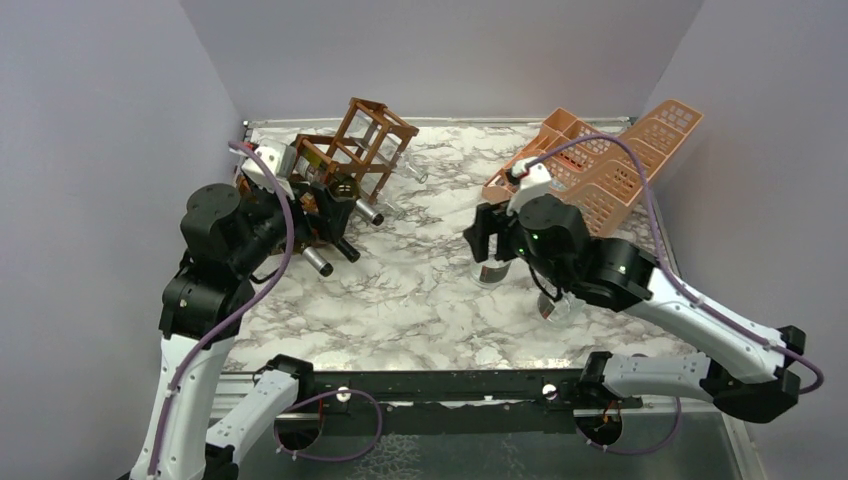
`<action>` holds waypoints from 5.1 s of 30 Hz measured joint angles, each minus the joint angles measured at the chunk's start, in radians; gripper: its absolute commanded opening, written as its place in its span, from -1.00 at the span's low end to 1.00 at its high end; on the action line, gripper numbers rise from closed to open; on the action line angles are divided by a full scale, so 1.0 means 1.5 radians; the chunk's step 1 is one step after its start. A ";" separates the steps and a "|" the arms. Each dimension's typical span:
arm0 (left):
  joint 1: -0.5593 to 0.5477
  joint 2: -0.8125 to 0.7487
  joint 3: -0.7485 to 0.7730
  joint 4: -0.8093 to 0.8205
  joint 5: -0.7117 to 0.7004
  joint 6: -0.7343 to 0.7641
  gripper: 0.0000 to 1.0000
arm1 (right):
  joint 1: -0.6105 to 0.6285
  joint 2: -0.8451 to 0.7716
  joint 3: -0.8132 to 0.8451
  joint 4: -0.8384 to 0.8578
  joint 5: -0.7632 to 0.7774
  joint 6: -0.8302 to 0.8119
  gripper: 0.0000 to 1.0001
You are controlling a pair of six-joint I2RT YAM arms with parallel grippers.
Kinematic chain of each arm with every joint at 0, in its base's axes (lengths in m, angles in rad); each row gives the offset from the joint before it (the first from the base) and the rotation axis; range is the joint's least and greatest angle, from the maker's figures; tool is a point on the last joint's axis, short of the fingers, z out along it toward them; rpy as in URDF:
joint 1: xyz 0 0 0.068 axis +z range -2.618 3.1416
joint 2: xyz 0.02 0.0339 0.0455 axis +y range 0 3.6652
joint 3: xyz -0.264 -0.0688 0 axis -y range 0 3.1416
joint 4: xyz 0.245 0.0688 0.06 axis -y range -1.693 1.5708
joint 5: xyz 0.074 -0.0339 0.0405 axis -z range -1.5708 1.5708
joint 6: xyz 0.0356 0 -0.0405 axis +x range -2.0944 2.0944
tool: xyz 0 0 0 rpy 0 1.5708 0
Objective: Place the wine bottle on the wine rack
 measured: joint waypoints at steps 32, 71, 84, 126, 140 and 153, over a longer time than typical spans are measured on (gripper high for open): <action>-0.021 -0.024 -0.170 0.269 0.015 0.033 0.98 | -0.166 0.093 -0.038 -0.039 0.050 -0.039 0.37; -0.021 -0.024 -0.196 0.276 0.022 0.023 0.98 | -0.216 0.132 -0.064 -0.020 -0.102 -0.083 -0.98; -0.021 -0.021 -0.196 0.274 0.022 0.008 0.98 | -0.221 0.313 0.076 0.096 -0.163 -0.143 -0.98; -0.021 0.009 -0.196 0.255 0.020 -0.013 0.98 | -0.220 0.130 -0.239 0.050 -0.326 -0.082 -0.98; -0.021 -0.005 -0.196 0.243 0.020 -0.013 0.98 | -0.220 0.236 -0.281 0.087 -0.375 -0.095 -0.81; -0.021 -0.005 -0.196 0.225 0.019 -0.012 0.98 | -0.219 0.253 -0.286 0.124 -0.376 -0.093 -0.08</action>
